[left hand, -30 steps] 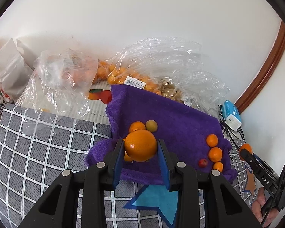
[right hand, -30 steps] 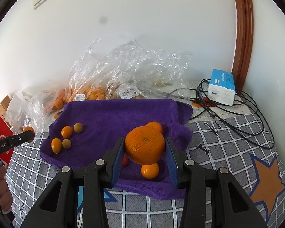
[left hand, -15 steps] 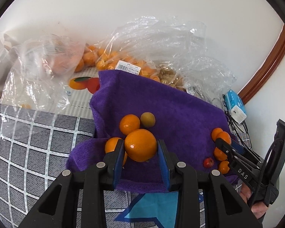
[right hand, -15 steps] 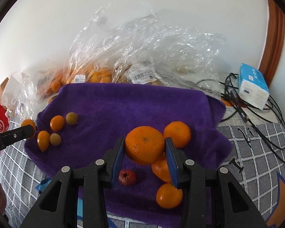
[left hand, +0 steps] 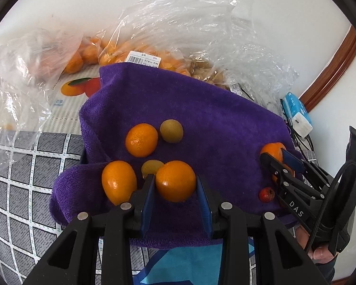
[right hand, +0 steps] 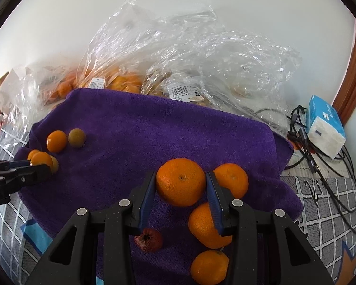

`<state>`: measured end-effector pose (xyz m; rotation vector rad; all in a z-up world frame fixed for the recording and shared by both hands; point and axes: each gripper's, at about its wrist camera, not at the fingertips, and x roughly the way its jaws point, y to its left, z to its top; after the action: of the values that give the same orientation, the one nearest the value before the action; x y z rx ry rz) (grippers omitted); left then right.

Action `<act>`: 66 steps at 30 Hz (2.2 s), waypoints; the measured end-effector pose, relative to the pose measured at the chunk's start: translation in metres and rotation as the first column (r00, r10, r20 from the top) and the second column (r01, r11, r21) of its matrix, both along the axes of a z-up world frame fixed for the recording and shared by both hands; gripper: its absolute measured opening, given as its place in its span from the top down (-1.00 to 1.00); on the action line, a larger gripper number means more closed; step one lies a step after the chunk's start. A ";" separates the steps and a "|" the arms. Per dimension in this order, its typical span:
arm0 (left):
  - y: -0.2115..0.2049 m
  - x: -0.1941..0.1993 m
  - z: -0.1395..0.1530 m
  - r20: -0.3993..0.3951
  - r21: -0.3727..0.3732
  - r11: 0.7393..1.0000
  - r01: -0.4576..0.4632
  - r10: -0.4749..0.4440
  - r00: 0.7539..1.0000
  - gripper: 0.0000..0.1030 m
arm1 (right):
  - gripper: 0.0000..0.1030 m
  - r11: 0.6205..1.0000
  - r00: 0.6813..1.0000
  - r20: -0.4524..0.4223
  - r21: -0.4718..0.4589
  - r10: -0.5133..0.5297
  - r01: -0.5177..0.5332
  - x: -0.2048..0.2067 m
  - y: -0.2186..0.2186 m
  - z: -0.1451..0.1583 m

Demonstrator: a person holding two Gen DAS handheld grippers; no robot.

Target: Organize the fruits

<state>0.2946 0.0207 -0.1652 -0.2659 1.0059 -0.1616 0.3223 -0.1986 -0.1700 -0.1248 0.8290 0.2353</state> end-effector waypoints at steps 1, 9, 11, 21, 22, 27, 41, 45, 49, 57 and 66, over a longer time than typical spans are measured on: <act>0.000 0.000 -0.001 0.000 -0.002 1.000 -0.002 0.002 1.000 0.37 | 0.18 1.000 1.000 0.008 -0.018 0.004 -0.004 0.000 0.002 -0.001; 0.003 0.001 -0.002 0.006 -0.011 1.000 -0.016 0.016 1.000 0.37 | 0.17 0.999 1.000 0.014 -0.037 0.019 -0.018 -0.003 0.002 -0.001; 0.005 0.003 -0.003 -0.001 -0.009 1.000 -0.024 0.024 1.000 0.37 | 0.13 1.000 1.000 0.003 -0.022 0.018 -0.018 -0.003 0.001 0.000; 0.010 -0.030 0.035 0.077 -0.001 0.999 -0.033 0.033 0.996 -0.13 | -0.19 0.999 0.999 0.012 0.020 -0.047 0.046 -0.038 -0.011 0.032; 0.011 -0.034 0.039 0.086 0.000 0.999 -0.035 0.035 0.996 -0.17 | -0.21 0.998 0.998 0.008 0.030 -0.057 0.057 -0.043 -0.014 0.038; 0.013 -0.071 0.067 0.154 0.021 0.999 -0.044 0.040 0.987 -0.33 | -0.22 0.993 0.995 -0.001 0.053 -0.103 0.103 -0.075 -0.027 0.063; 0.003 -0.185 0.109 0.282 0.097 0.993 -0.059 0.029 0.959 -0.71 | -0.64 0.980 0.982 0.048 0.082 -0.183 0.179 -0.199 -0.047 0.112; 0.001 -0.211 0.113 0.302 0.109 0.992 -0.071 0.035 0.953 -0.84 | -0.69 0.983 0.980 0.083 0.058 -0.179 0.175 -0.230 -0.045 0.114; -0.002 -0.235 0.116 0.325 0.113 0.991 -0.075 0.035 0.945 -0.91 | -0.85 0.979 0.975 0.098 0.072 -0.197 0.191 -0.253 -0.050 0.116; -0.006 -0.270 0.122 0.360 0.130 0.988 -0.087 0.034 0.932 -0.93 | -0.90 0.976 0.970 0.119 0.075 -0.213 0.206 -0.291 -0.057 0.122; -0.012 -0.278 0.126 0.369 0.135 0.987 -0.086 0.030 0.929 -0.94 | -0.90 0.972 0.963 0.137 0.079 -0.230 0.221 -0.304 -0.065 0.130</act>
<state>0.0164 0.0089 -0.0393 -0.1214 0.6328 -0.0767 0.0180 -0.2638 -0.0396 0.0129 0.6830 0.0365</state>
